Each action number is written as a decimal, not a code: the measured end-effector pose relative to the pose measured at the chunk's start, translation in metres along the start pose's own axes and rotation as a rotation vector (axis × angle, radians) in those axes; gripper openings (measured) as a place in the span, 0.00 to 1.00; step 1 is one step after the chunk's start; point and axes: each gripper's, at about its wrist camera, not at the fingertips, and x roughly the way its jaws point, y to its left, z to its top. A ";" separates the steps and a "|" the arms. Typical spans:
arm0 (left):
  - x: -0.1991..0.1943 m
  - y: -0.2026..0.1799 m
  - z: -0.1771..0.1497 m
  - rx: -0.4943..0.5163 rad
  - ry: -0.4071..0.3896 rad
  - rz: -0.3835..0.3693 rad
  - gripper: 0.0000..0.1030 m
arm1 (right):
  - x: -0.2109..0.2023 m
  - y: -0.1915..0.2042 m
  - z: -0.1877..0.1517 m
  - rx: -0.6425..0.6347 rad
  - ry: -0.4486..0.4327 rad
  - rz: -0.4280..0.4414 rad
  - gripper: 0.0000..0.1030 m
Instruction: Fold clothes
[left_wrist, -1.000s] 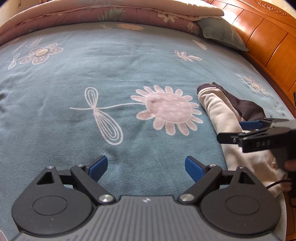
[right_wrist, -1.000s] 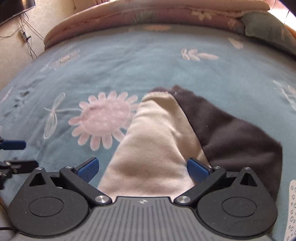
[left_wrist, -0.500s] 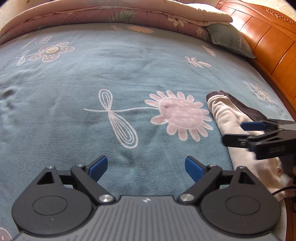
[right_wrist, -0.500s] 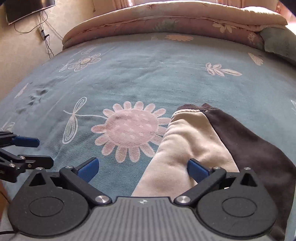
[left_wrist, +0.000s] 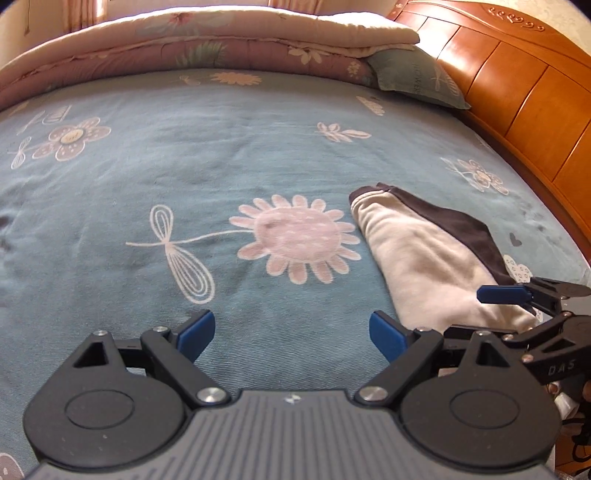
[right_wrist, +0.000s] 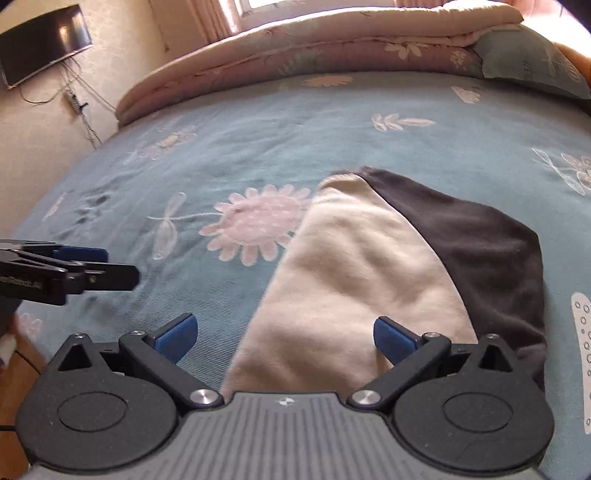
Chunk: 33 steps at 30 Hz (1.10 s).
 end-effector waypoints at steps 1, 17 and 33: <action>-0.003 -0.001 0.000 -0.001 -0.007 -0.001 0.88 | -0.003 0.004 0.001 -0.016 -0.012 0.013 1.00; -0.002 -0.012 -0.008 -0.023 0.024 -0.016 0.89 | 0.008 0.012 -0.023 0.036 0.018 0.085 1.00; 0.011 -0.068 0.005 0.075 0.054 -0.049 0.89 | -0.055 -0.086 -0.041 0.309 -0.154 0.039 1.00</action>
